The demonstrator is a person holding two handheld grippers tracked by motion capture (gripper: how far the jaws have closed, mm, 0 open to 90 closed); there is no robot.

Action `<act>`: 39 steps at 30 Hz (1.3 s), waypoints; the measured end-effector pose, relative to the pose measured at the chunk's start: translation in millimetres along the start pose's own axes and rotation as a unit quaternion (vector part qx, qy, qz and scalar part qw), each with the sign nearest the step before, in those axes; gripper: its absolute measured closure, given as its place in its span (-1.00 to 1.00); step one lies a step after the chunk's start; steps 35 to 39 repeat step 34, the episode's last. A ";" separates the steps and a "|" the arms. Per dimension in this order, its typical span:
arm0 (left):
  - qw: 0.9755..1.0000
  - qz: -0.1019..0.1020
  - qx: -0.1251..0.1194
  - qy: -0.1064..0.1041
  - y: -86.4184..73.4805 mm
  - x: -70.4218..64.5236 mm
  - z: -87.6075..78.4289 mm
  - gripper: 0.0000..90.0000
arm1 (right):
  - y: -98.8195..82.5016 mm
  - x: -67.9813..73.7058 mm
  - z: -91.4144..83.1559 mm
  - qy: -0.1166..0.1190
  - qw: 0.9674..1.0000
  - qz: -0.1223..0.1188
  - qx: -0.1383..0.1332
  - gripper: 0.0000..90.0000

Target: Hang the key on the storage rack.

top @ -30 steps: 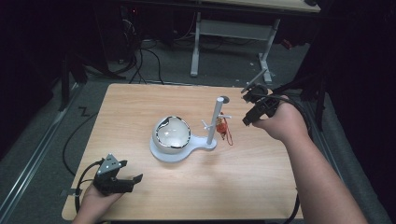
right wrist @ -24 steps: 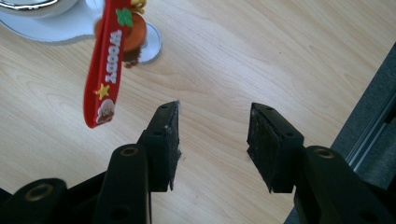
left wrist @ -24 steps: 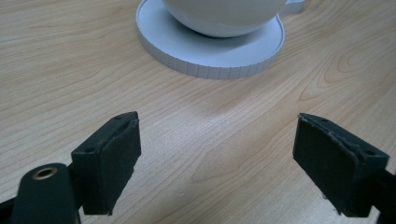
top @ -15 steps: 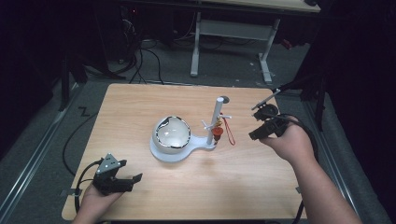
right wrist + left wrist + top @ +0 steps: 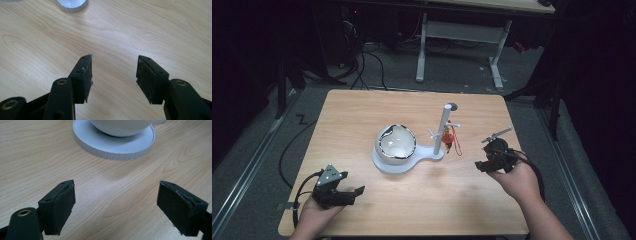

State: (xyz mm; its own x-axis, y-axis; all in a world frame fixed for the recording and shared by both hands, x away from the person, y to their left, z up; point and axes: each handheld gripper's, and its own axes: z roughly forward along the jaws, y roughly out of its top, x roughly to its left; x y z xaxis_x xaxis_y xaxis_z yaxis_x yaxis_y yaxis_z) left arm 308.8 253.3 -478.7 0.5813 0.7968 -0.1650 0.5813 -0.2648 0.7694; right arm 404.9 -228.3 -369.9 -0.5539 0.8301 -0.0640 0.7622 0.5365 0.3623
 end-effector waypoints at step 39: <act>1.000 0.011 0.004 0.018 3.2 -1.1 10.4 -0.66 | -113.5 18.6 69.0 -0.026 0.981 0.076 -0.176 -0.57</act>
